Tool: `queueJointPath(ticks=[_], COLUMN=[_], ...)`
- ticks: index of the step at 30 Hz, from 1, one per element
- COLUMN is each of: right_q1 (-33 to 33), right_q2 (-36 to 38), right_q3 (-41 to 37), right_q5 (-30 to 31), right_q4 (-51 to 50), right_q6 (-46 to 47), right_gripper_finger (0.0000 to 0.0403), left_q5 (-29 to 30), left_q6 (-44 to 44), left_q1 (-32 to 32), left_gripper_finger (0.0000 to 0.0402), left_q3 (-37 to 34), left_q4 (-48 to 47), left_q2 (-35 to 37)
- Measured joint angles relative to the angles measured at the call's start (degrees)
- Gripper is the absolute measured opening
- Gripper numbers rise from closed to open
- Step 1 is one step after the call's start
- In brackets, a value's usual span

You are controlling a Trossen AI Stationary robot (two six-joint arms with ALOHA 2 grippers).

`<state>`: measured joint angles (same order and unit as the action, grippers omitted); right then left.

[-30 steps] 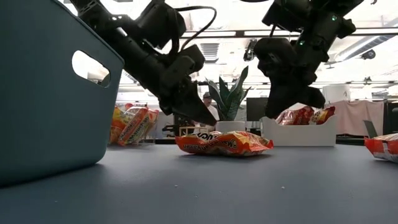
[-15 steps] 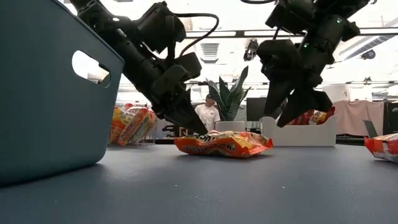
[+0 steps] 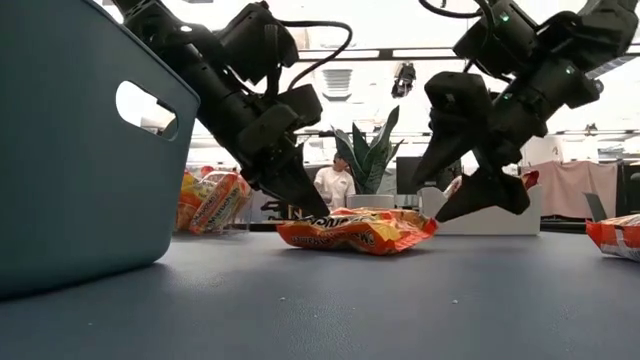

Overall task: Sort Maruchan noodles
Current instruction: Put the orange noodle pack into the transparent bin

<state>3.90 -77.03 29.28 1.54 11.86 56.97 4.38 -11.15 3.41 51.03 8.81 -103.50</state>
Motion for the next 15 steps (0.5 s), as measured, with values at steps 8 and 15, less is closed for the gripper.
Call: queueJointPath(ticks=[8, 15], right_q1=[-0.3, -0.3], right_q2=[0.0, 0.0], right_q3=[-1.3, -1.3], right_q5=[0.0, 0.0], right_q4=[2.3, 2.5], right_q6=[0.0, -0.5], right_gripper_finger=[0.0290, 0.0290], left_q5=[0.1, 0.1], left_q6=[4.4, 6.1], left_q1=[0.0, 0.0], left_gripper_finger=[0.0000, 0.0000], left_q3=[2.5, 1.6], left_q4=[-5.3, -11.0], left_q2=[4.1, 5.5])
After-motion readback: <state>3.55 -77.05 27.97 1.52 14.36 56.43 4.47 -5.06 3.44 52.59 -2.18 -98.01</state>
